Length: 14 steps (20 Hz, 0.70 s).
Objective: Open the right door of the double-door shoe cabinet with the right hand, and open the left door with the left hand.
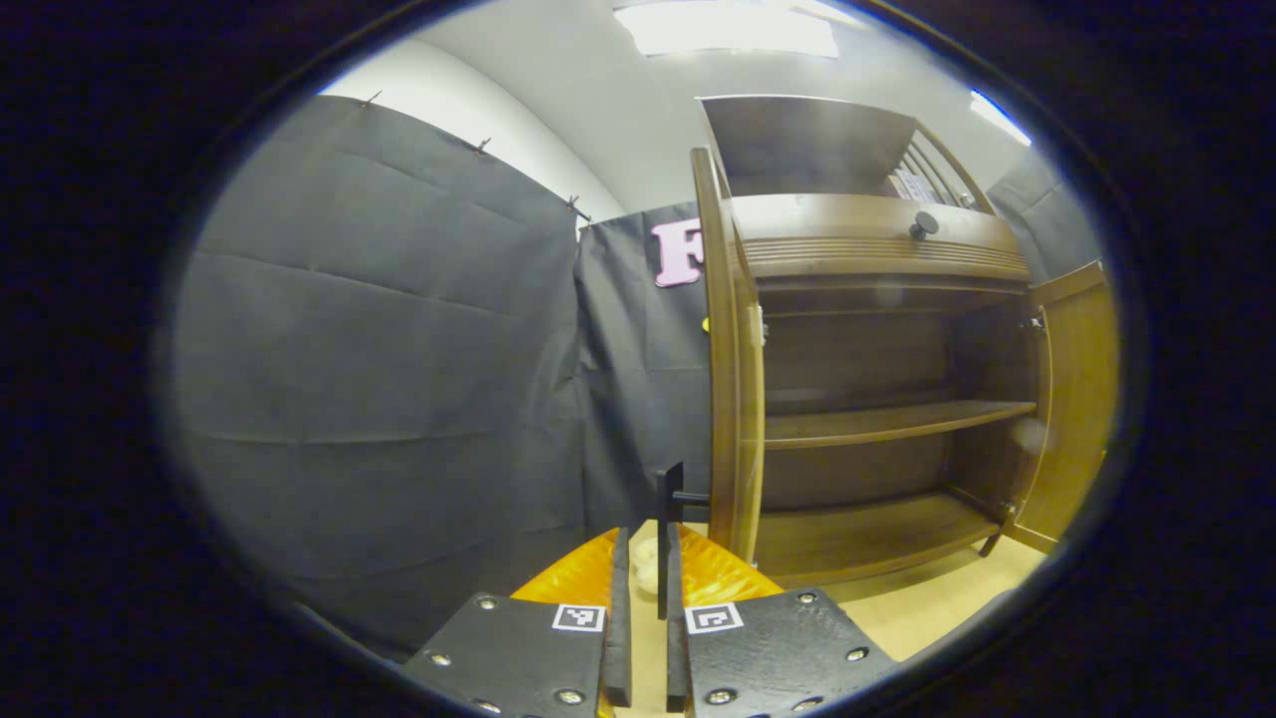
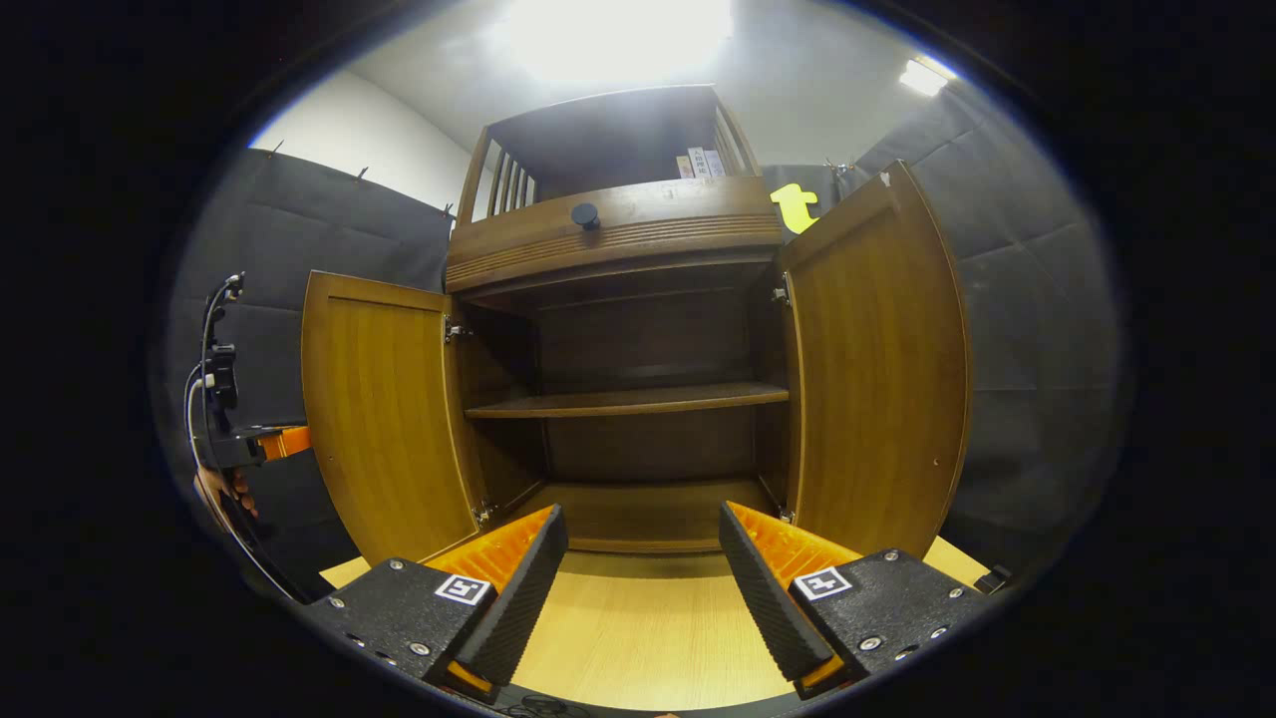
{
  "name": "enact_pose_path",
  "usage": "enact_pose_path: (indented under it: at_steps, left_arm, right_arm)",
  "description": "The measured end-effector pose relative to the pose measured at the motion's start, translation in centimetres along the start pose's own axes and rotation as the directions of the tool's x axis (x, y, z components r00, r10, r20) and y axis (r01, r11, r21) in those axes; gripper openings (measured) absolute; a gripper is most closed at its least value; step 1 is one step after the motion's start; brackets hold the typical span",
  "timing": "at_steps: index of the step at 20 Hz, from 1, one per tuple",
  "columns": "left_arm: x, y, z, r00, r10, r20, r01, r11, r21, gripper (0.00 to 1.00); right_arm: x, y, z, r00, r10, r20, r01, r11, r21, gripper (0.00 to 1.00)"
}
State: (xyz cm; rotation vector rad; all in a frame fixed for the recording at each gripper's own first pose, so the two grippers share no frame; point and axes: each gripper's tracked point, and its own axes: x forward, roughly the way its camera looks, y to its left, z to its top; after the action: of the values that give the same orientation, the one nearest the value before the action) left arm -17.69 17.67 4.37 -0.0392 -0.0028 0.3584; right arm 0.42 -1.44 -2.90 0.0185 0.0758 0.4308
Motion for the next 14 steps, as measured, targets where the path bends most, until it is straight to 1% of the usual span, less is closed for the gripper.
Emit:
enact_pose_path:
  at_steps: [1,2,3,4,8,12,13,14]
  left_arm:
    - [-0.2,0.1,0.5,1.0,0.002,0.011,-0.002,1.0,-0.012,0.2]
    - [-0.3,0.3,1.3,1.0,0.008,0.025,-0.007,1.0,-0.013,0.19]
    - [-0.7,0.6,1.9,0.999,0.015,0.039,-0.014,1.0,-0.01,0.14]
    - [-1.0,0.4,2.3,0.999,0.01,0.051,-0.01,1.0,-0.009,0.19]
    - [-2.7,-1.4,4.3,0.995,-0.061,0.084,0.059,0.998,0.017,0.2]
    - [-4.2,-5.7,5.4,0.985,-0.146,0.095,0.144,0.989,0.03,0.2]
    - [-4.3,-6.7,5.6,0.982,-0.163,0.098,0.161,0.986,0.031,0.14]
    - [-4.6,-7.7,5.8,0.978,-0.181,0.099,0.18,0.983,0.027,0.14]
  right_arm:
    - [0.1,0.2,0.2,1.0,0.004,0.006,-0.003,1.0,-0.003,0.95]
    - [0.2,0.1,0.2,1.0,0.006,0.011,-0.005,1.0,-0.009,0.95]
    - [0.2,0.1,0.3,1.0,0.008,0.013,-0.007,1.0,-0.015,0.95]
    - [0.2,0.0,0.3,1.0,0.01,0.014,-0.01,1.0,-0.018,0.95]
    - [0.3,-0.2,0.7,1.0,0.012,0.021,-0.011,1.0,-0.028,0.95]
    - [0.3,-0.6,1.2,0.999,-0.002,0.038,0.004,0.999,-0.032,0.95]
    - [0.4,-0.8,1.4,0.999,-0.01,0.044,0.012,0.999,-0.033,0.94]
    - [0.5,-1.1,1.6,0.999,-0.018,0.049,0.019,0.999,-0.032,0.94]
